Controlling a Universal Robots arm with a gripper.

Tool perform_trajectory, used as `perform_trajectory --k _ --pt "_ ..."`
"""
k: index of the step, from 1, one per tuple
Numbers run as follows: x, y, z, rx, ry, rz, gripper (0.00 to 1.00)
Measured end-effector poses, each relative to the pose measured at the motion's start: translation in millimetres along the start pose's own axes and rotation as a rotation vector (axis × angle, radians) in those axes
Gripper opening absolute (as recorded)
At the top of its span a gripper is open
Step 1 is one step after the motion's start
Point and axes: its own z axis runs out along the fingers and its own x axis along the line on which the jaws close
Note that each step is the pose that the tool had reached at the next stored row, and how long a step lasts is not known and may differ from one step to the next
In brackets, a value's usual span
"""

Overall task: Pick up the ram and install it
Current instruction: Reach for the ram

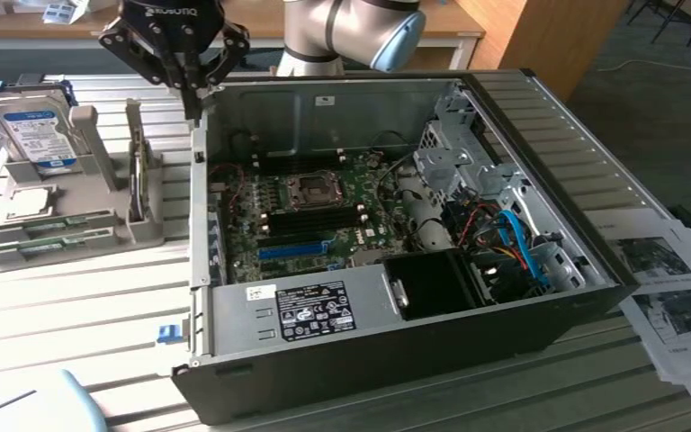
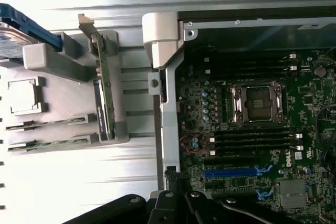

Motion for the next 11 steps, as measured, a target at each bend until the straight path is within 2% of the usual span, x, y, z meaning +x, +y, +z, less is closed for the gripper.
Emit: perform_trajectory --k 11 --pt "27.9 -2.1 0.5 0.0005 0.0054 0.000 0.10"
